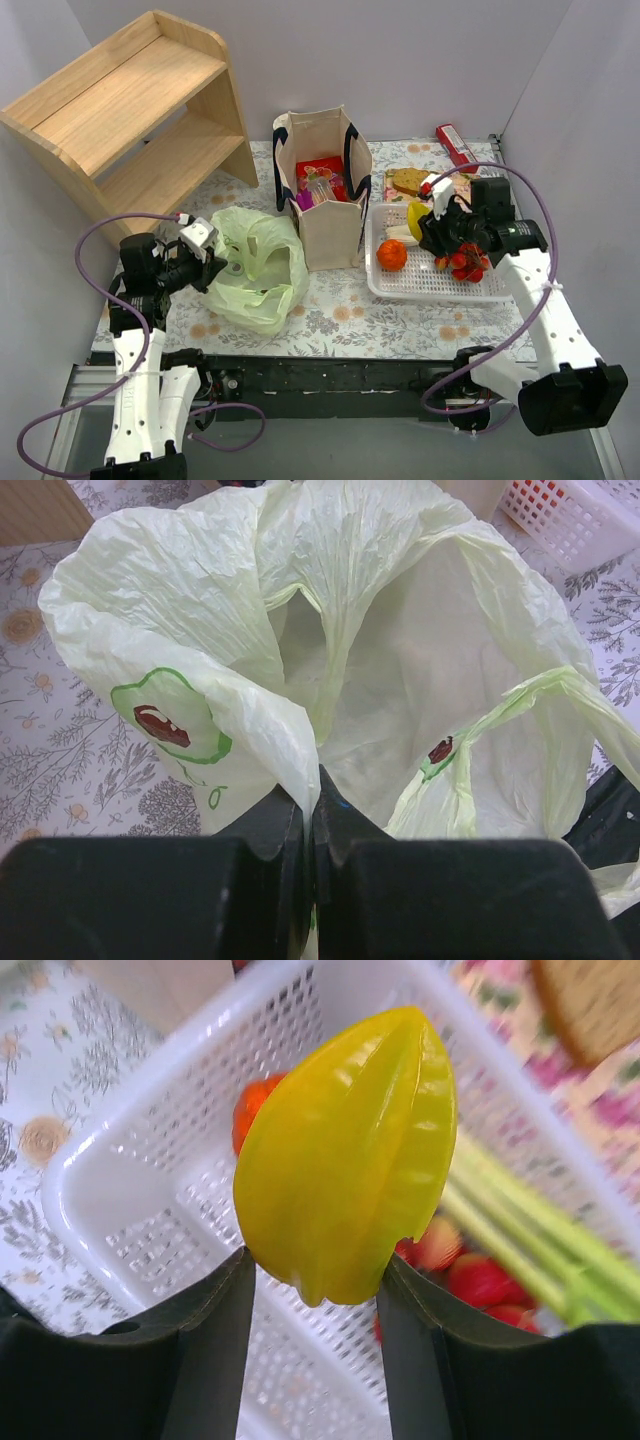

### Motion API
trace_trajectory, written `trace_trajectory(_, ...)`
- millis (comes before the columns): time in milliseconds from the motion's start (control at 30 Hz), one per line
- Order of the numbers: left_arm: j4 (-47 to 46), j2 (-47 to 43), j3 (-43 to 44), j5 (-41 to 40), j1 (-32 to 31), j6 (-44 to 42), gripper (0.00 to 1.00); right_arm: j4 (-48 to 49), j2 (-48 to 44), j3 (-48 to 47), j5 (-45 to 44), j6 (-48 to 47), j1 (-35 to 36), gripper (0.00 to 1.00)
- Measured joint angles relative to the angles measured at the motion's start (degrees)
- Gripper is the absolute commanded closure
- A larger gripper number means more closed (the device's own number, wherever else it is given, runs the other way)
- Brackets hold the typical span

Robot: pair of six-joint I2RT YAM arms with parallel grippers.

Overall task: Untie the knot of the grocery bags and take out the mixed food
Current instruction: Place the fake fruit in the bin.

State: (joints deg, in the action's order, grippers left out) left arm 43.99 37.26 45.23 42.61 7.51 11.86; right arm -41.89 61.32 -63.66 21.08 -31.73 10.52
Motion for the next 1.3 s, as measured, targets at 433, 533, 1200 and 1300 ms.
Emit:
trace_trajectory(433, -1.5, -1.0, -0.3, 0.4, 0.0, 1.6, 1.00, -4.2, 13.5, 7.5, -4.9, 15.9, -4.5, 0.99)
trace_trajectory(533, -1.5, -1.9, -0.3, 0.3, 0.0, 1.7, 1.00, -4.4, 16.6, 7.5, -4.6, 16.7, -5.5, 0.78)
trace_trajectory(1200, -0.3, -0.3, -0.2, 0.3, 0.0, 0.8, 0.49, -10.9, 14.7, -6.5, 1.3, 13.2, -5.5, 0.02)
trace_trajectory(1300, 0.2, 0.9, 0.0, 0.1, 0.0, 0.9, 0.45, -9.2, 11.0, -9.0, 6.9, 9.9, -5.5, 0.02)
